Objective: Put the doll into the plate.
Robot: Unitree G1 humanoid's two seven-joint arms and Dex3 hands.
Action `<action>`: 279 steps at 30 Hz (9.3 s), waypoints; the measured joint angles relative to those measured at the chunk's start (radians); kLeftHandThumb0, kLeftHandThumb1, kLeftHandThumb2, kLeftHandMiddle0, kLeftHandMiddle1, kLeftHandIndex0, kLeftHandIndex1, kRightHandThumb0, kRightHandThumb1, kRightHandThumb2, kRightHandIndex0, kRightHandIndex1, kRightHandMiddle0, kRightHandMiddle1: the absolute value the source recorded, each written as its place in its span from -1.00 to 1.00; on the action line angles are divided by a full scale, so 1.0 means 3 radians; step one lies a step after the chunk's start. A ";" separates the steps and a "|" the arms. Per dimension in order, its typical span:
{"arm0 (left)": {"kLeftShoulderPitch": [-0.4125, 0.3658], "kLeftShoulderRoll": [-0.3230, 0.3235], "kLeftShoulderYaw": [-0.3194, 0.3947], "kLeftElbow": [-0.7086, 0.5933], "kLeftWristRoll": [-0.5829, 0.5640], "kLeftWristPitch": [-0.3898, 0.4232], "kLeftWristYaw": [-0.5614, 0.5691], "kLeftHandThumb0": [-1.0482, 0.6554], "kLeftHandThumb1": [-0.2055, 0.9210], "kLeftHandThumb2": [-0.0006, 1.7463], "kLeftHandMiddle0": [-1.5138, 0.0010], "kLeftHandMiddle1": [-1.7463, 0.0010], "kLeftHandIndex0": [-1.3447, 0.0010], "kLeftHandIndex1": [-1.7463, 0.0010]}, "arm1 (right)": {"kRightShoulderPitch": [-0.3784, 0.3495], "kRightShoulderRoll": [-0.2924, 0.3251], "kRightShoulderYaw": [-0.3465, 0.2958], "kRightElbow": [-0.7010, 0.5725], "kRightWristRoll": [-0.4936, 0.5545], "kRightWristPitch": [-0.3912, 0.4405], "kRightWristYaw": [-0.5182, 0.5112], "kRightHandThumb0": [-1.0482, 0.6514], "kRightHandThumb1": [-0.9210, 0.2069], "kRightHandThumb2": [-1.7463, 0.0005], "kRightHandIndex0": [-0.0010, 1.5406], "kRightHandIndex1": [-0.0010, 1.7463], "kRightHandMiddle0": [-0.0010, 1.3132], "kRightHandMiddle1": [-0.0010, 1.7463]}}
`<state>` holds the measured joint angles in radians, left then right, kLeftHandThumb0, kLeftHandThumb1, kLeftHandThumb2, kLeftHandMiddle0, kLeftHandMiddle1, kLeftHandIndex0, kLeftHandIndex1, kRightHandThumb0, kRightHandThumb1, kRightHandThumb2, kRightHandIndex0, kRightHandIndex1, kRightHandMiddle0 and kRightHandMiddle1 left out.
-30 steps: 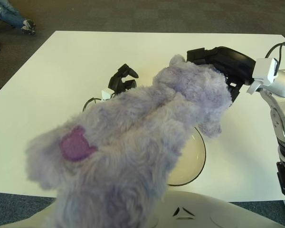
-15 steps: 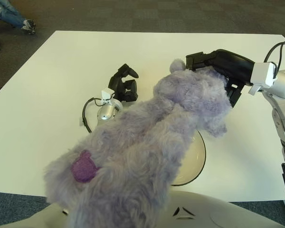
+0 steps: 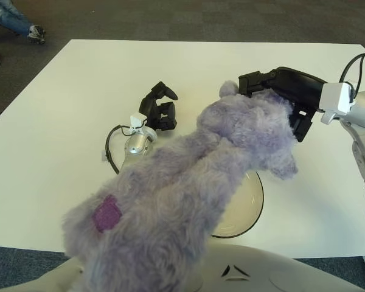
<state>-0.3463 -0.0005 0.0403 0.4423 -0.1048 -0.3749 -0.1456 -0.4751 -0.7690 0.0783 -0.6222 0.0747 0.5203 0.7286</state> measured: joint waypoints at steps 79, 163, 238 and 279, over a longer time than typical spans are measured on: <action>0.0015 -0.0051 -0.0020 -0.0033 0.0043 -0.0034 -0.0017 -0.30 0.09 0.38 -0.63 -1.00 0.20 -1.00 | 0.0185 -0.0240 0.0011 -0.0179 -0.0405 -0.0779 0.0225 -0.18 -0.23 -0.22 -0.93 -0.32 -1.00 -0.09; 0.0000 -0.0081 -0.0016 -0.0008 0.0067 -0.0087 -0.0033 -0.30 0.08 0.39 -0.61 -1.00 0.19 -1.00 | 0.0346 -0.0211 0.0453 0.0080 -0.1828 -0.1203 -0.0051 -0.44 -0.11 -0.02 -1.00 -0.08 -1.00 -0.22; 0.0005 -0.0081 0.0000 -0.0021 0.0097 -0.0071 -0.0020 -0.30 0.07 0.39 -0.61 -1.00 0.18 -1.00 | 0.0871 0.0399 0.0220 0.0057 -0.2241 -0.1068 -0.0132 0.23 0.21 -0.50 -0.26 1.00 0.06 0.66; 0.0004 -0.0075 0.0005 -0.0015 0.0102 -0.0070 -0.0021 -0.31 0.04 0.41 -0.63 -1.00 0.17 -1.00 | 0.0698 0.0433 -0.0198 -0.0541 -0.1756 0.0140 0.0190 0.22 0.44 -0.67 0.02 0.99 0.05 0.65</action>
<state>-0.3452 -0.0230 0.0419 0.4379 -0.0741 -0.3959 -0.1518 -0.2656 -0.6392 0.0190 -0.7846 -0.4522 0.5623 0.7857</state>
